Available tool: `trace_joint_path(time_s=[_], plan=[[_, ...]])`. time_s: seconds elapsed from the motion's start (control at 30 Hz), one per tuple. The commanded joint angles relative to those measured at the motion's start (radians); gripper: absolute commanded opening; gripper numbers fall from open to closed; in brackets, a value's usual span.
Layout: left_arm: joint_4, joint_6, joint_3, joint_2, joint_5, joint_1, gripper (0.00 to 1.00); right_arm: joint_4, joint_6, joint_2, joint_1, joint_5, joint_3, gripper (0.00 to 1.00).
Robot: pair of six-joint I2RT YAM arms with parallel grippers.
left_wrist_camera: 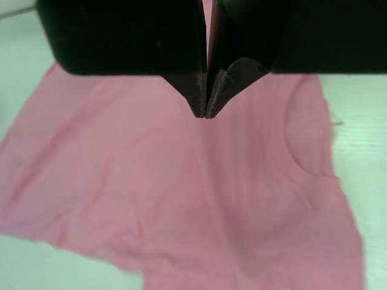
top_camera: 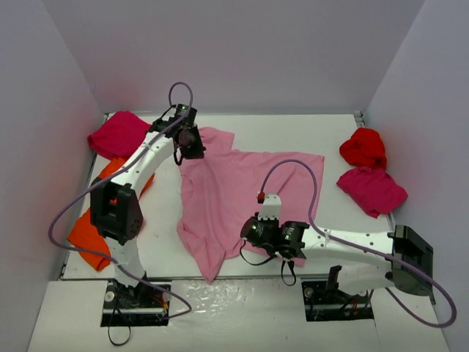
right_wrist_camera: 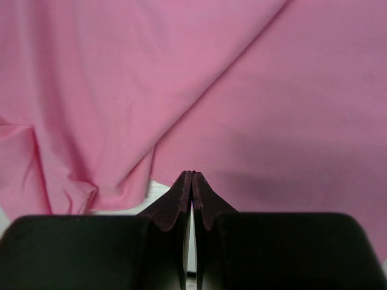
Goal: Fold and stack the t-shirts
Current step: Flatten the tshirt out
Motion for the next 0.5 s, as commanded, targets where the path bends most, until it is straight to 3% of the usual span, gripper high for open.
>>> trace_joint_path(time_s=[0.0, 0.17, 0.3, 0.47], plan=[[0.192, -0.133, -0.228, -0.102, 0.187, -0.101, 0.0, -0.026, 0.028, 0.092, -0.01, 0.066, 0.039, 0.0], [0.257, -0.179, -0.277, -0.069, 0.218, -0.181, 0.0, 0.009, -0.009, 0.13, -0.027, 0.054, 0.049, 0.0], [0.263, -0.171, -0.23, 0.025, 0.225, -0.201, 0.0, 0.044, -0.025, 0.121, -0.05, 0.027, 0.02, 0.0], [0.177, -0.114, -0.094, 0.149, 0.132, -0.212, 0.0, 0.064, -0.015, 0.101, -0.067, -0.017, -0.014, 0.0]])
